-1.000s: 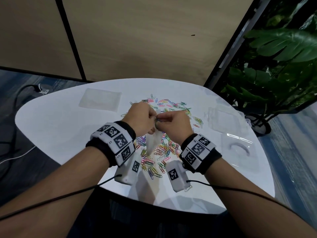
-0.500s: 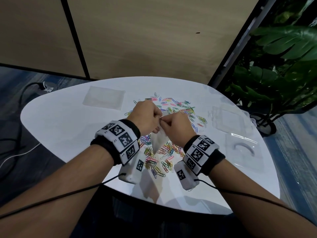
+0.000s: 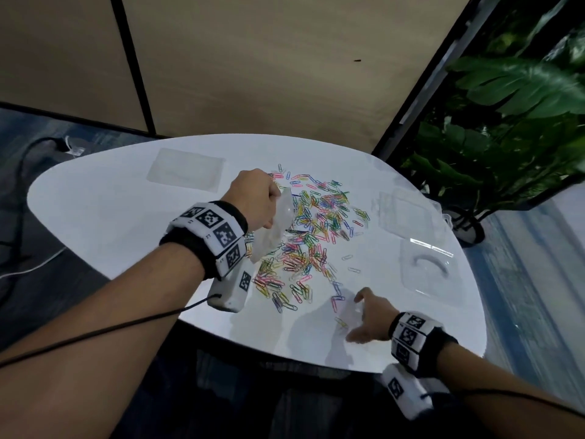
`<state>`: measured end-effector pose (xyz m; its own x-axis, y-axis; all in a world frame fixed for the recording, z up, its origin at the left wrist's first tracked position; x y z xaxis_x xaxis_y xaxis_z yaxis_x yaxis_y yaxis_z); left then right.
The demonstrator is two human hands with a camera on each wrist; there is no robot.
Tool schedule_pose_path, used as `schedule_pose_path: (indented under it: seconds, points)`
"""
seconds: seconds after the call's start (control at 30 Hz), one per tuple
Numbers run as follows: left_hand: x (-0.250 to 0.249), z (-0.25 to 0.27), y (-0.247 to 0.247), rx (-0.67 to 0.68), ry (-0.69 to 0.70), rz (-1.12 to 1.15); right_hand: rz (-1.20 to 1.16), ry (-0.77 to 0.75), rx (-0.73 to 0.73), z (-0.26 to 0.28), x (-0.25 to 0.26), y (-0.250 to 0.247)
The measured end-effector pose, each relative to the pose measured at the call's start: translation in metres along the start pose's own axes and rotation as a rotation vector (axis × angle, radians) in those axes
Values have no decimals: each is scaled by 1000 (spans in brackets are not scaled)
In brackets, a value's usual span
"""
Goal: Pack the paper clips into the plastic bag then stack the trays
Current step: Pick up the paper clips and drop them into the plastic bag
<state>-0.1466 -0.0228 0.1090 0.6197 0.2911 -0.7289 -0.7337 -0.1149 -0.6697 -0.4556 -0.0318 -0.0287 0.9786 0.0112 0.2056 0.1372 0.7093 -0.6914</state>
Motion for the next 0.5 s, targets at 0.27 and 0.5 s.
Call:
schedule_pose_path:
  seconds: [0.27,0.5]
  points:
    - [4,0,1,26,-26,16,-94,-181,-373,-35,46,1]
    - [6,-2,-7,11,-23,-2,196,-389,-445,-56,89,-12]
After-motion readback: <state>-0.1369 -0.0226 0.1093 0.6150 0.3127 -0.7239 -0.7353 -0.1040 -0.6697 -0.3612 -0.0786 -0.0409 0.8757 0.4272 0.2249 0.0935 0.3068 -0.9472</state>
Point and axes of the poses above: each hand's wrist, its own z-axis away from the middle knuckle, its own y-axis out of the palm, x = y × z, the point moved 4 cm from there along -z, towards the middle knuckle, and after that the axes turned 1 degree about x, right-handed, at the moved point
